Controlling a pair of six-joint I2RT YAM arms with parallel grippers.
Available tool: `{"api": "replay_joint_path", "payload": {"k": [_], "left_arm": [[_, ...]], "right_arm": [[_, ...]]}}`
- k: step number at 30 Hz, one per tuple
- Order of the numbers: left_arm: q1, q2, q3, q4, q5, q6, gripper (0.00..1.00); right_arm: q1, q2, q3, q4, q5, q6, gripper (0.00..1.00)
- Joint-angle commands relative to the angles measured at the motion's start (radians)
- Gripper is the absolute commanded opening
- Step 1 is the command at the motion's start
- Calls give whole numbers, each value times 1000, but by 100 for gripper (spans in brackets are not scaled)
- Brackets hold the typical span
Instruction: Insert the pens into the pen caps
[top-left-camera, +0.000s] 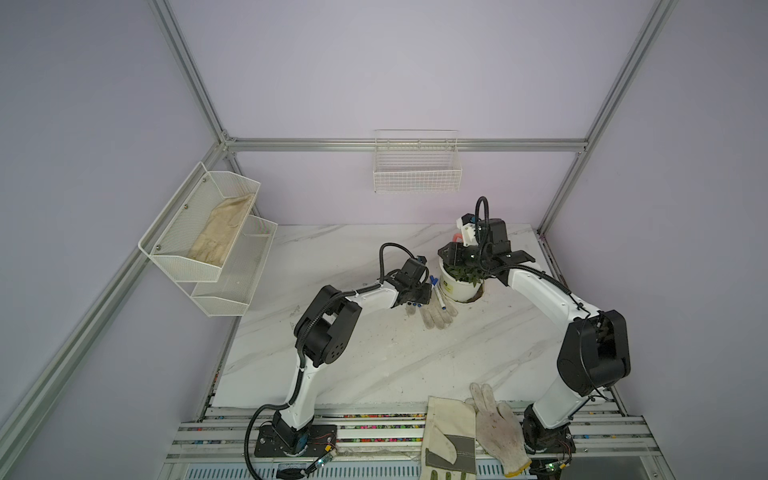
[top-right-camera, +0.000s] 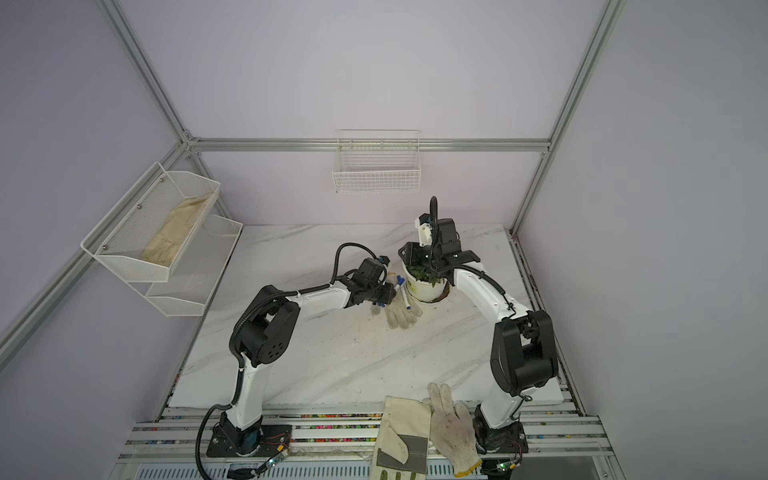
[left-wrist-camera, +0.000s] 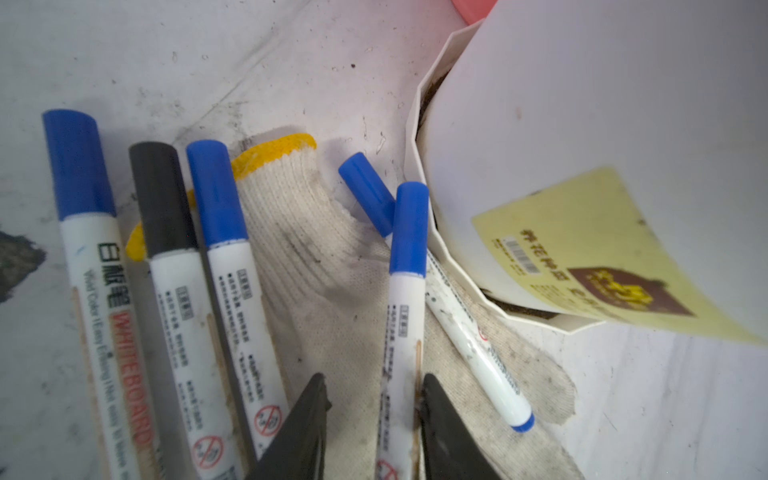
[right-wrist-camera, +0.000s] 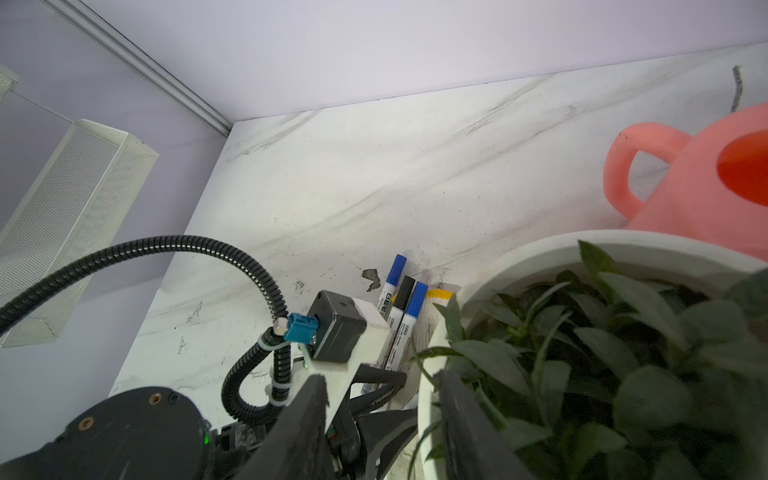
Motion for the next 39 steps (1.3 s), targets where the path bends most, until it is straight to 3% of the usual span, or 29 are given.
{"api": "replay_joint_path", "payload": {"k": [1, 11, 16, 27, 34, 37, 39], "left_arm": [[-23, -5, 97, -37, -61, 79, 37], [-74, 24, 154, -133, -153, 195, 36], [-80, 48, 173, -182, -162, 221, 45], [-67, 8, 143, -147, -36, 171, 49], [-12, -101, 3, 71, 114, 104, 55], [25, -126, -34, 148, 175, 41, 51], [46, -140, -57, 191, 188, -4, 39]], "right_arm": [[-4, 11, 24, -19, -1, 3, 47], [-5, 5, 19, -14, -2, 4, 47], [-5, 6, 21, -16, -4, 3, 47], [-5, 5, 25, -20, -2, 2, 47], [-5, 2, 24, -19, -3, 3, 46], [-5, 2, 21, -16, -8, 6, 46], [-5, 1, 20, -16, -14, 6, 45]]}}
